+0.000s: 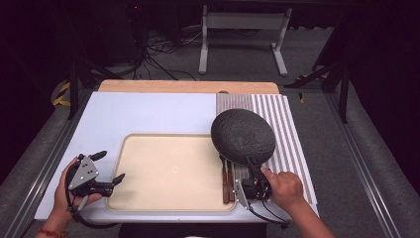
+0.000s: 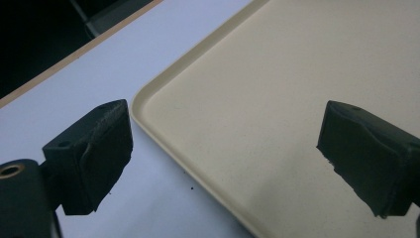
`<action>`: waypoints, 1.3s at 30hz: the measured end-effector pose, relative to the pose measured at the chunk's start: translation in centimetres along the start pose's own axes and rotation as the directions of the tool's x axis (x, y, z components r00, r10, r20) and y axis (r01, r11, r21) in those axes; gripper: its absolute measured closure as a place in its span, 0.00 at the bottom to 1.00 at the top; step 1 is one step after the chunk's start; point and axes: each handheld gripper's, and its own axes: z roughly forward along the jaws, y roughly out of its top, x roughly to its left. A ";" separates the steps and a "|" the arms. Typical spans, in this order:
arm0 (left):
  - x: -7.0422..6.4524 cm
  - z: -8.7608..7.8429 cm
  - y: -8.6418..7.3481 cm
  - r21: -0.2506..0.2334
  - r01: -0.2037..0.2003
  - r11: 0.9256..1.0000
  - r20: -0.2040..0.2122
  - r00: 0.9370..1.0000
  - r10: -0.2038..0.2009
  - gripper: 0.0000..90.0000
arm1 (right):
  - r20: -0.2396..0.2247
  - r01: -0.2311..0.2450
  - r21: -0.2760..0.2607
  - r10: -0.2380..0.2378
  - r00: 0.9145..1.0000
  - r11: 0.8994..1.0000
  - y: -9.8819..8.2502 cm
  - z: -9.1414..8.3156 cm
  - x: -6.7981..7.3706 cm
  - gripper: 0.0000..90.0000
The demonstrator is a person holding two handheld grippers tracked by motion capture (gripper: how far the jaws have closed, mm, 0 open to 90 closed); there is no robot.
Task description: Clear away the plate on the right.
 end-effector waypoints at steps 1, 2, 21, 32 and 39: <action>0.0 0.0 0.0 0.001 0.001 1.000 -0.001 1.000 -0.001 0.09 | -0.002 -0.001 -0.013 0.001 1.000 1.000 0.2 0.0 0.0 0.95; 0.0 0.0 0.0 0.001 0.001 1.000 0.001 1.000 -0.001 0.09 | -0.007 0.001 -0.020 -0.001 1.000 1.000 0.5 0.0 -0.1 0.95; 0.1 -0.1 0.1 -0.004 -0.009 1.000 -0.001 1.000 0.009 0.09 | -0.056 0.053 -0.181 -0.064 0.996 0.982 6.3 -1.0 1.1 0.95; 0.1 -0.4 0.0 -0.022 0.004 1.000 0.002 1.000 -0.004 0.09 | -0.092 0.091 -0.285 -0.121 0.988 0.954 9.9 -1.2 2.2 0.95; 0.3 -0.6 0.1 -0.038 0.016 0.999 0.006 1.000 -0.016 0.08 | -0.102 0.124 -0.319 -0.164 0.981 0.940 11.3 -1.4 2.6 0.95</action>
